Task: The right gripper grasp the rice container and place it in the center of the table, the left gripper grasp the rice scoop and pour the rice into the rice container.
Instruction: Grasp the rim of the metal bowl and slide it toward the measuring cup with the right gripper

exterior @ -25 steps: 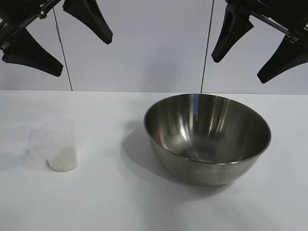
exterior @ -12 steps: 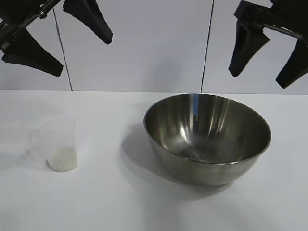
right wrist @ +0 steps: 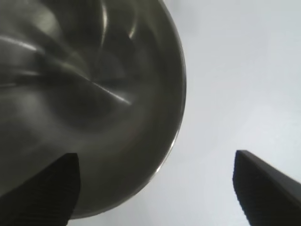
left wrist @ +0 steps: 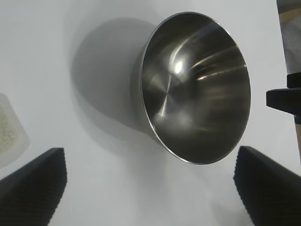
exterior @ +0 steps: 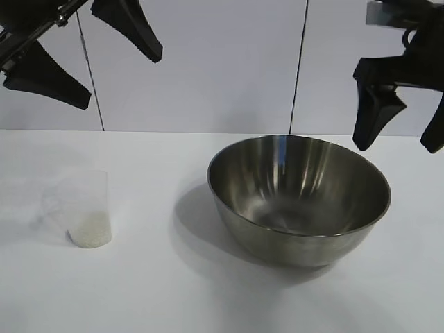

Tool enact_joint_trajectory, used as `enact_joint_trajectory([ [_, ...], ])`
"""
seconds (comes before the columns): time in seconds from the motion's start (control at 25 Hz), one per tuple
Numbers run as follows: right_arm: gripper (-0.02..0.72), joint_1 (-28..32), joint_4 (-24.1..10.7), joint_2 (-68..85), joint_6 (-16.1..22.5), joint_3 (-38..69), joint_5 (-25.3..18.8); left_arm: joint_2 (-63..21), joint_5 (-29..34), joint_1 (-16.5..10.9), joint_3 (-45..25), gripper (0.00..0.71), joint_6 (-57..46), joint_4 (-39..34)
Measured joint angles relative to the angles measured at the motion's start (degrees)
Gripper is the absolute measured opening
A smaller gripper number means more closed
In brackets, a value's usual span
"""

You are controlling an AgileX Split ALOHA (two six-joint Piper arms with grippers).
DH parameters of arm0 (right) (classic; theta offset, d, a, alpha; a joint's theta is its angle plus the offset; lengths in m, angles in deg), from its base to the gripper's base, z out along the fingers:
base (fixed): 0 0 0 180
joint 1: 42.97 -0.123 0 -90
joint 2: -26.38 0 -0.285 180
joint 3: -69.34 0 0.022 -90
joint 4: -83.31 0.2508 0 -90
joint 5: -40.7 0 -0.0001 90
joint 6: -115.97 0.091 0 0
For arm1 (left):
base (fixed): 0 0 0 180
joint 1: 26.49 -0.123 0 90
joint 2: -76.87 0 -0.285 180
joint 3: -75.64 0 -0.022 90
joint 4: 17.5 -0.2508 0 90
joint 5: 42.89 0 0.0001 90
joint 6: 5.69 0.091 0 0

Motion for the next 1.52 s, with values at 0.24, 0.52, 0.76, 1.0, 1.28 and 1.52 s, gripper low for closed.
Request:
enact_joint_trajectory([
  [0.24, 0.612, 0.0, 0.3, -4.5, 1.5, 1.2, 5.6, 0.0, -0.2, 0.0, 0.0, 0.694, 0.0, 0.0],
  [0.52, 0.612, 0.0, 1.2, -10.9, 2.7, 1.2, 10.8, 0.0, -0.2, 0.0, 0.0, 0.694, 0.0, 0.0],
  [0.76, 0.610, 0.0, 1.9, -14.8, 2.8, 1.2, 12.3, 0.0, -0.2, 0.0, 0.0, 0.694, 0.0, 0.0],
  [1.0, 0.418, 0.0, 3.0, -16.2, 3.1, 1.2, 13.2, 0.0, -0.2, 0.0, 0.0, 0.694, 0.0, 0.0],
  [1.28, 0.081, 0.0, 3.3, -16.2, 3.7, 1.2, 13.2, 0.0, -0.7, 0.0, 0.0, 0.694, 0.0, 0.0],
  [1.52, 0.012, 0.0, 6.8, -16.2, 1.7, 1.2, 12.9, 0.0, -1.0, 0.0, 0.0, 0.694, 0.0, 0.0],
])
